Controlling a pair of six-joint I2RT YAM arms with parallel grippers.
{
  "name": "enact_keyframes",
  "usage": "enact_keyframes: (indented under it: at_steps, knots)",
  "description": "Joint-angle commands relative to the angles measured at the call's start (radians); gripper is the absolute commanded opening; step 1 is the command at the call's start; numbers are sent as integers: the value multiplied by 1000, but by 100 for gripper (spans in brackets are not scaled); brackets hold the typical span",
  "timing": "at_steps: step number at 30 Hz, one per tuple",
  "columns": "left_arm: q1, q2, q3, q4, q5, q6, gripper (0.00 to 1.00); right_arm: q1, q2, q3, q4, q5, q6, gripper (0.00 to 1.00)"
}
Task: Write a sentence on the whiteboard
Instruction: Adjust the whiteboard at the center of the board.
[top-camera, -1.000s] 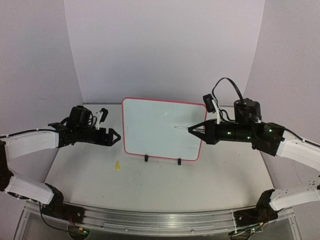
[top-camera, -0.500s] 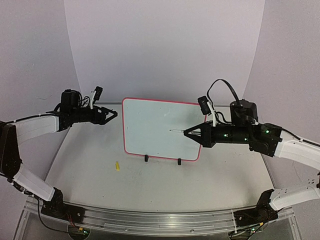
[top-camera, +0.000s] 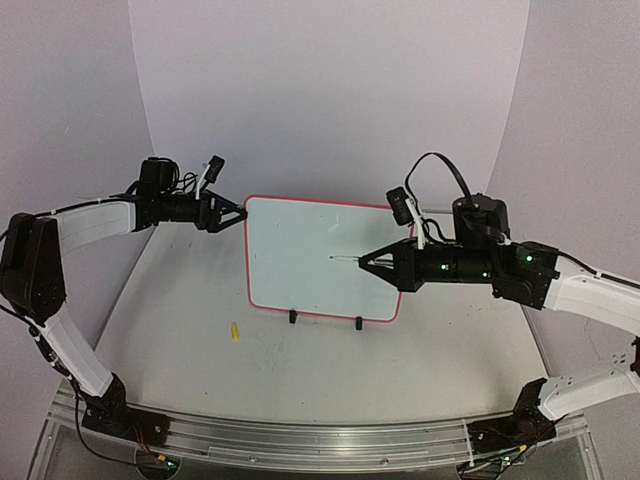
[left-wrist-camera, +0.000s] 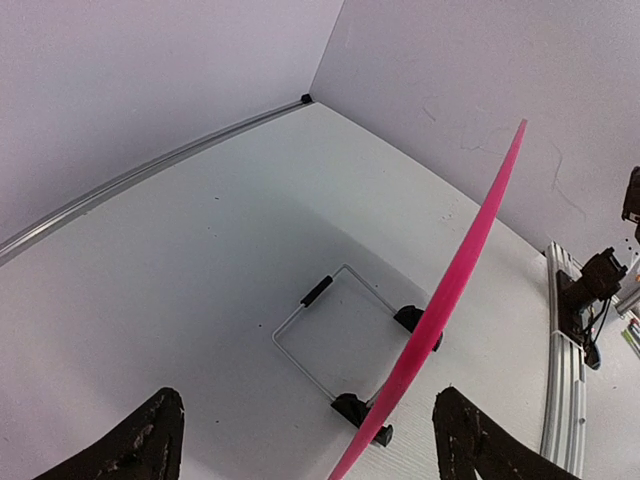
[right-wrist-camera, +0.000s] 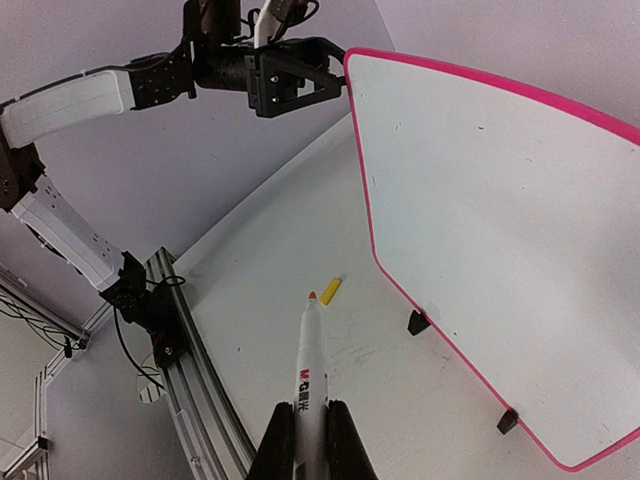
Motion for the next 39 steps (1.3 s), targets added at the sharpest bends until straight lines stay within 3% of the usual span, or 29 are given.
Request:
enact_keyframes:
  at_steps: [1, 5, 9, 20, 27, 39]
  knots:
    - [-1, 18, 66, -52, 100, 44, 79, 14, 16, 53, 35, 13, -15, 0]
    - [-1, 33, 82, -40, 140, 30, 57, 22, 25, 58, 35, 17, -15, 0]
    - [-5, 35, 76, -35, 178, 13, 41, 28, 29, 63, 35, 22, -16, 0]
    - [-31, -11, 1, 8, 192, -32, 9, 34, 35, 65, 31, 30, -20, 0]
    - [-68, -58, -57, 9, 152, -43, 3, 36, 37, 65, 30, 30, -24, 0]
    - [-102, -124, -137, -4, 111, -60, 3, 45, 48, 70, 31, 31, -32, 0]
